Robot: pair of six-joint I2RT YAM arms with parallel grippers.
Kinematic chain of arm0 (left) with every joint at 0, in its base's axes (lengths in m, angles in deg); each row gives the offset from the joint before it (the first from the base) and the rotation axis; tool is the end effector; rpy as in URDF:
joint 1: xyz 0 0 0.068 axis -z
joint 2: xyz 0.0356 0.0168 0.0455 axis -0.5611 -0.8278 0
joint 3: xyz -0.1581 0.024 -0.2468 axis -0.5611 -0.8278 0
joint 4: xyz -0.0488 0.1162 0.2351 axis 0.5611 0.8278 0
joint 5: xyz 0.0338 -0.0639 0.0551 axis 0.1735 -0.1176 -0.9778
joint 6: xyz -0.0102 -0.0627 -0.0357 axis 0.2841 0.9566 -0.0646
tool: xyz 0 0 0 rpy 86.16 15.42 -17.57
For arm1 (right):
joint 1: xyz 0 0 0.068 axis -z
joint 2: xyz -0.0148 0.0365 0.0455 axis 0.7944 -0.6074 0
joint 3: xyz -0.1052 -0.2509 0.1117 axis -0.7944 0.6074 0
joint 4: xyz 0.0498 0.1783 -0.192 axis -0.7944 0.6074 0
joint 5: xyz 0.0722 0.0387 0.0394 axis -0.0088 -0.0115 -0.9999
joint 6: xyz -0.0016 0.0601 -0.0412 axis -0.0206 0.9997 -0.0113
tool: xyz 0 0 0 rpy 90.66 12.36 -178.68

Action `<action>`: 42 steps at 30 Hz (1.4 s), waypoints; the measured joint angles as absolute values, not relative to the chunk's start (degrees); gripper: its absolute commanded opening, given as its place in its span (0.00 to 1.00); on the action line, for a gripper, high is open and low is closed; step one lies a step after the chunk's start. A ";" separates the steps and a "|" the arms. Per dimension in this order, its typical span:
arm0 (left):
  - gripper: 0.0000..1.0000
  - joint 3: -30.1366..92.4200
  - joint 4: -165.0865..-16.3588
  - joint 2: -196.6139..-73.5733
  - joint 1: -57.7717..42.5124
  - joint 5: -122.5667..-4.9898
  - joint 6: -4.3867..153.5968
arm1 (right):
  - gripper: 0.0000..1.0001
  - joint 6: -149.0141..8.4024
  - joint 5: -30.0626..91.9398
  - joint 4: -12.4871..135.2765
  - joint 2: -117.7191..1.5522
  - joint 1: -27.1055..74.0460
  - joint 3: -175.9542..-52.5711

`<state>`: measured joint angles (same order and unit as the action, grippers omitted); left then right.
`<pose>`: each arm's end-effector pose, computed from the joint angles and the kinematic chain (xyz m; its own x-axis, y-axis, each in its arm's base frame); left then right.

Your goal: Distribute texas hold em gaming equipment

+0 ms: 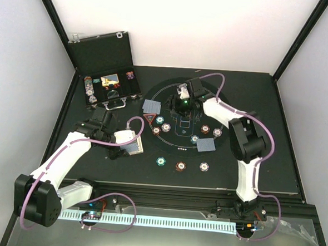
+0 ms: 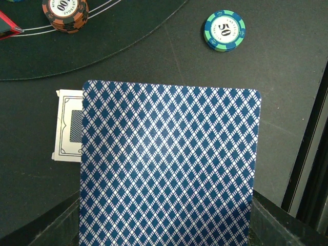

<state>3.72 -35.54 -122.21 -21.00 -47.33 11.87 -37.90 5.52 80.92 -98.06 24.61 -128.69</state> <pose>0.1768 -0.0673 0.2260 -0.3123 0.7993 -0.5133 0.9297 0.3682 0.0077 0.4185 0.2598 0.1836 -0.9724 0.0834 -0.2178 -0.1043 0.6798 0.7259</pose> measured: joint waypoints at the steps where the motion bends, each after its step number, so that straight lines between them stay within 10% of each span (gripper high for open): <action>1: 0.01 3.72 -35.54 -122.19 -21.00 -47.33 11.87 | 0.71 -37.72 5.39 79.26 -95.54 24.43 -125.91; 16: 0.02 3.72 -35.58 -122.32 -21.00 -46.65 12.39 | 0.83 -21.88 -2.74 50.28 -79.26 7.52 -93.92; 42: 0.02 3.72 -35.63 -122.32 -21.00 -46.32 12.61 | 0.77 -11.08 -7.02 33.73 -91.11 -0.81 -100.23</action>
